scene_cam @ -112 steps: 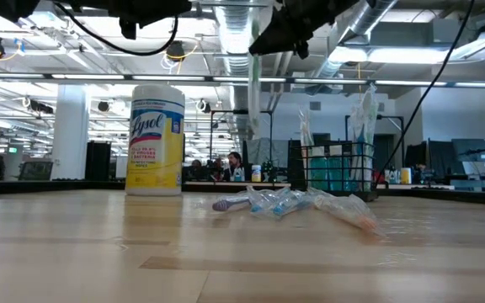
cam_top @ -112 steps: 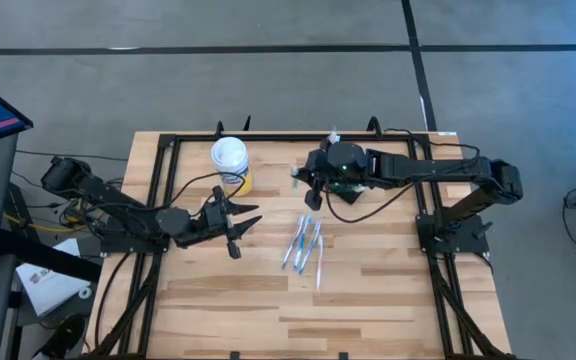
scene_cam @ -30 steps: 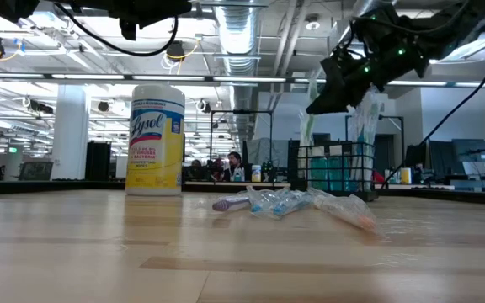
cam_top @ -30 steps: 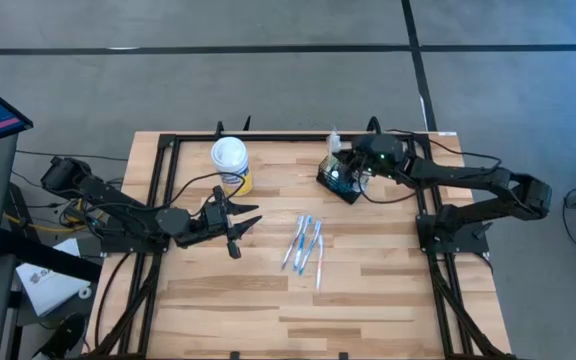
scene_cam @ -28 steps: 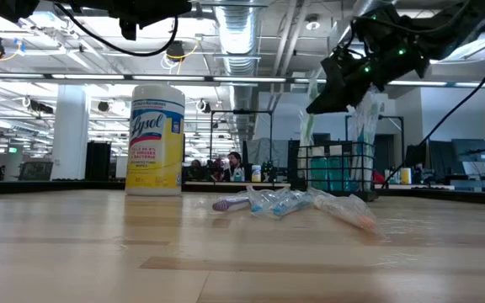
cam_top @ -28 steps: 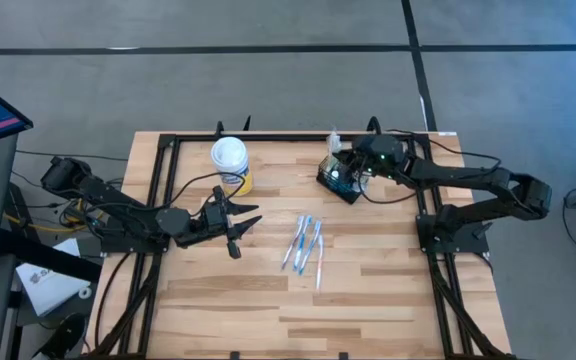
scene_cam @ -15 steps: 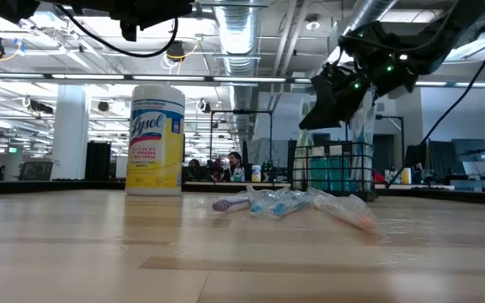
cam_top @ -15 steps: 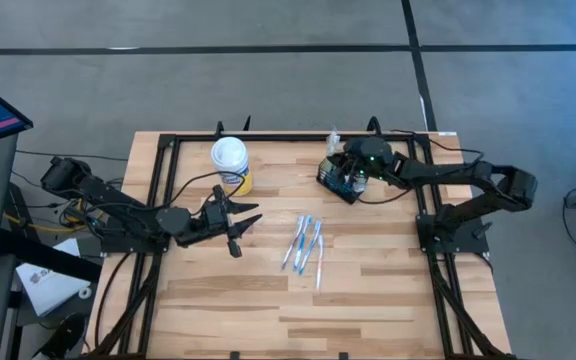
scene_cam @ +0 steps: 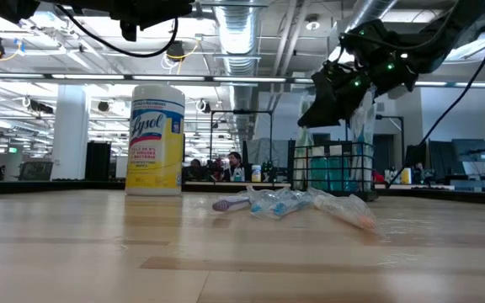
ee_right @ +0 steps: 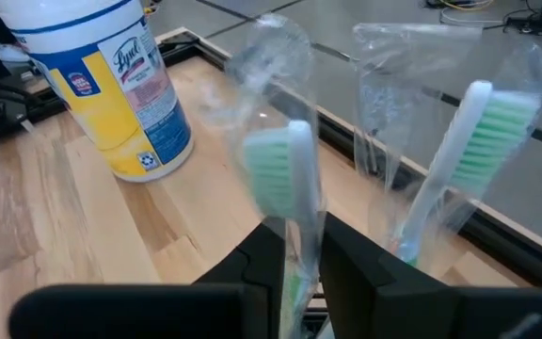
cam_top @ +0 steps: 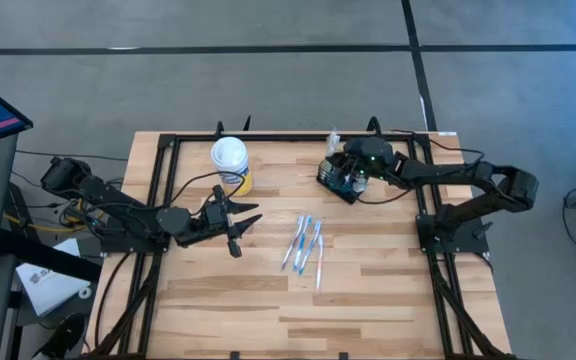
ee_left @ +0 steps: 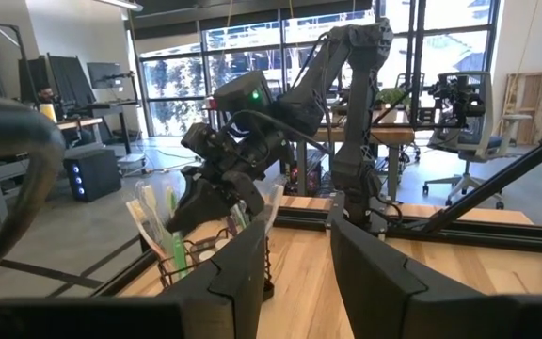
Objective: Pick & Place toothbrushing station
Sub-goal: Put the green toothbrush into the black wire organizer
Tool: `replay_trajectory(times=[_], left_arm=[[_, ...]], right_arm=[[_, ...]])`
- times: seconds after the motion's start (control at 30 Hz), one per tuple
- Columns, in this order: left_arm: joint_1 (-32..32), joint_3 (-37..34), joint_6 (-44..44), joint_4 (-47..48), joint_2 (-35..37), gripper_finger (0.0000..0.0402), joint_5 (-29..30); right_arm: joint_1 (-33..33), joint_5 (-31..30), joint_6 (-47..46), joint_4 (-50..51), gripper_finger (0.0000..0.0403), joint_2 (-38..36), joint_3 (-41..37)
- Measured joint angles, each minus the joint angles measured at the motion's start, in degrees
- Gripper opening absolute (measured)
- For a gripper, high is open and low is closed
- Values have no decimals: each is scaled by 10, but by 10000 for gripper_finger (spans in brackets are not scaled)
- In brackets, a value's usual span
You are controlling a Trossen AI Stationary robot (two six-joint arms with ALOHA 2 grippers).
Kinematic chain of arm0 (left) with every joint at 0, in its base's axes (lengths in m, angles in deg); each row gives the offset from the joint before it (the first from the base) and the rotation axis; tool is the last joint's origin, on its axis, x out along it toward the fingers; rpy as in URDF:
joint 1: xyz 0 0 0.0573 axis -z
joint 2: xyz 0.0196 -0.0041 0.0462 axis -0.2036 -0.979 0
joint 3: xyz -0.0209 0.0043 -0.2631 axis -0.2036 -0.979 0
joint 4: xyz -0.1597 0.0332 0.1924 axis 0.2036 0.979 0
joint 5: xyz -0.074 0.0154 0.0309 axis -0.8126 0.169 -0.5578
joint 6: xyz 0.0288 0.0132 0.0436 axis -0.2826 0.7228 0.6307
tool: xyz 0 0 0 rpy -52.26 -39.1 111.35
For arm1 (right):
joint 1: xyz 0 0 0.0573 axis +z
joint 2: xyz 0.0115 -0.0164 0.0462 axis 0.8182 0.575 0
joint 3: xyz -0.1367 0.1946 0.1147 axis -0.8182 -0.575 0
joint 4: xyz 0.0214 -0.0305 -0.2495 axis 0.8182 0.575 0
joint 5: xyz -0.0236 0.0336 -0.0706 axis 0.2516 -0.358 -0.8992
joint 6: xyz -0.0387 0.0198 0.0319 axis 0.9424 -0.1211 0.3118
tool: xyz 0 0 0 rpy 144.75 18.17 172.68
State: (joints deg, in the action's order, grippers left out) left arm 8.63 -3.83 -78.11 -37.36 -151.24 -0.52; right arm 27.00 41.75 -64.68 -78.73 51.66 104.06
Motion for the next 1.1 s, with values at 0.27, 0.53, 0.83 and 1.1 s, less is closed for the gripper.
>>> replay_trajectory(times=[0.27, 0.53, 0.83, 1.1], left_arm=[[0, 0, 0, 0, 0, 117, 0], [0, 0, 1, 0, 0, 117, 0], [0, 0, 1, 2, 0, 117, 0], [0, 0, 1, 2, 0, 117, 0]], right_arm=[[0, 21, 0, 1, 69, 0, 0], [0, 31, 11, 6, 133, 0, 27], [1, 30, 31, 126, 163, 0, 99], [2, 30, 35, 285, 162, -7, 188]])
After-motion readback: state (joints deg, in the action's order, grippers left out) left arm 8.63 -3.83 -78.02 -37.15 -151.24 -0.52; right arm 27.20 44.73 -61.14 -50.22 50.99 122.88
